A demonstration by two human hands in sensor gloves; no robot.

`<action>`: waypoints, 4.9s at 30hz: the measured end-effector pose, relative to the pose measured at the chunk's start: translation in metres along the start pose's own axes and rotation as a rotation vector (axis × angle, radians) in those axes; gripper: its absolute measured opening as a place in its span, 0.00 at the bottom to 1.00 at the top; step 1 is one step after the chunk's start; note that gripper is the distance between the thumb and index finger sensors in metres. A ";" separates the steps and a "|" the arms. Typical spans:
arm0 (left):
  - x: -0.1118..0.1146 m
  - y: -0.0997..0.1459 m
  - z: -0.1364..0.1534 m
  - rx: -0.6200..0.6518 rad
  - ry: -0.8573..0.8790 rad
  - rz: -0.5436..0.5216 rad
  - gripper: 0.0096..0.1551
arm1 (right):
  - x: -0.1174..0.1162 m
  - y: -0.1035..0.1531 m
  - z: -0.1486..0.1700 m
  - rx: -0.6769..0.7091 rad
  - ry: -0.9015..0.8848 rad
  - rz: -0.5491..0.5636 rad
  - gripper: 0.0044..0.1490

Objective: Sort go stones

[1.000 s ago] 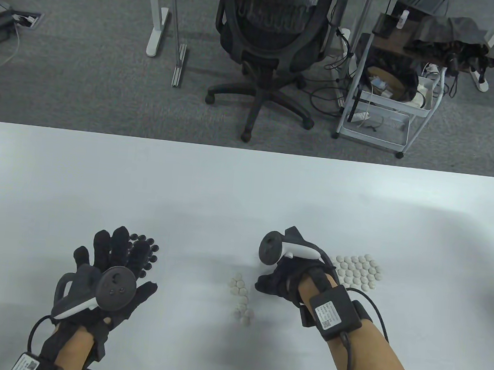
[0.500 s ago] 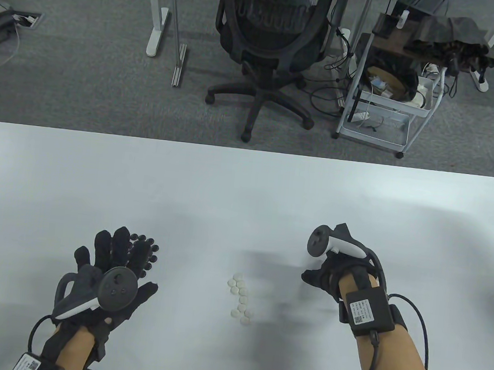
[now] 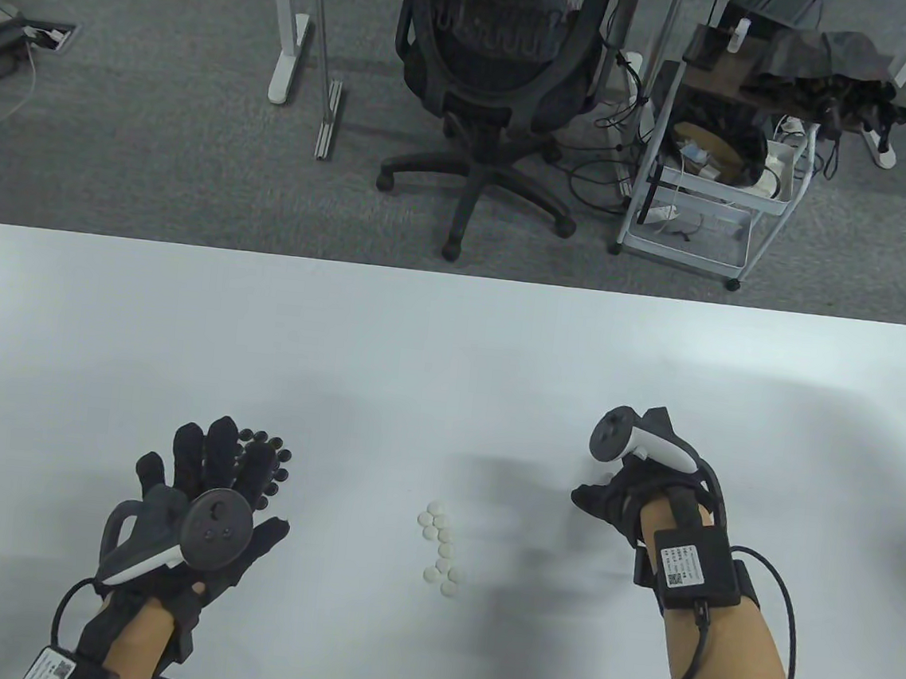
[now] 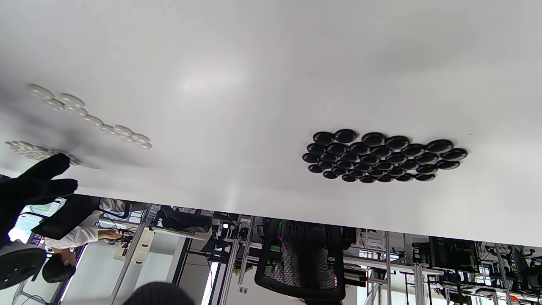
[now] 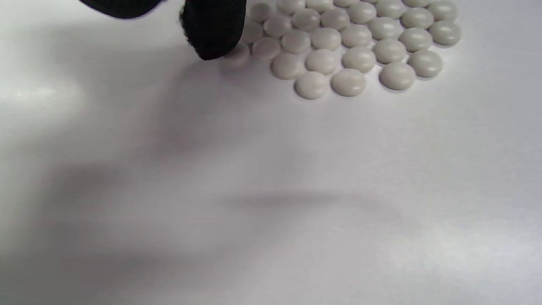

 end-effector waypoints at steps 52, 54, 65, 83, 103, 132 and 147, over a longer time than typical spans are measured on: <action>-0.003 0.002 0.000 -0.001 0.001 -0.008 0.46 | -0.037 0.016 0.038 0.017 0.064 -0.063 0.39; -0.003 0.002 0.000 0.000 0.003 -0.003 0.46 | -0.035 0.014 0.038 0.014 0.057 -0.056 0.40; -0.004 0.003 -0.001 0.006 0.007 -0.007 0.46 | -0.015 0.028 0.014 0.129 -0.036 0.000 0.40; -0.005 0.004 -0.001 0.004 0.002 -0.019 0.46 | -0.119 0.069 -0.105 0.382 0.356 -0.255 0.40; -0.002 0.002 -0.001 0.001 0.003 -0.004 0.46 | -0.094 0.059 0.011 0.164 0.235 -0.190 0.36; -0.001 0.002 -0.001 -0.003 0.002 0.007 0.46 | 0.004 0.057 0.048 0.134 -0.142 0.011 0.38; -0.005 0.004 0.000 0.000 0.014 -0.014 0.46 | -0.109 0.069 -0.121 0.415 0.308 -0.216 0.38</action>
Point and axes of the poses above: the tracker on the back of each hand, its own z axis roughly to the little-finger side, its own y axis roughly from the fingertips to the wrist, x = y × z, the point moved 4 cm from there along -y, roughly from the wrist to the fingertips, and after that the axes turned 15 degrees about -y, right-handed, at the moved point
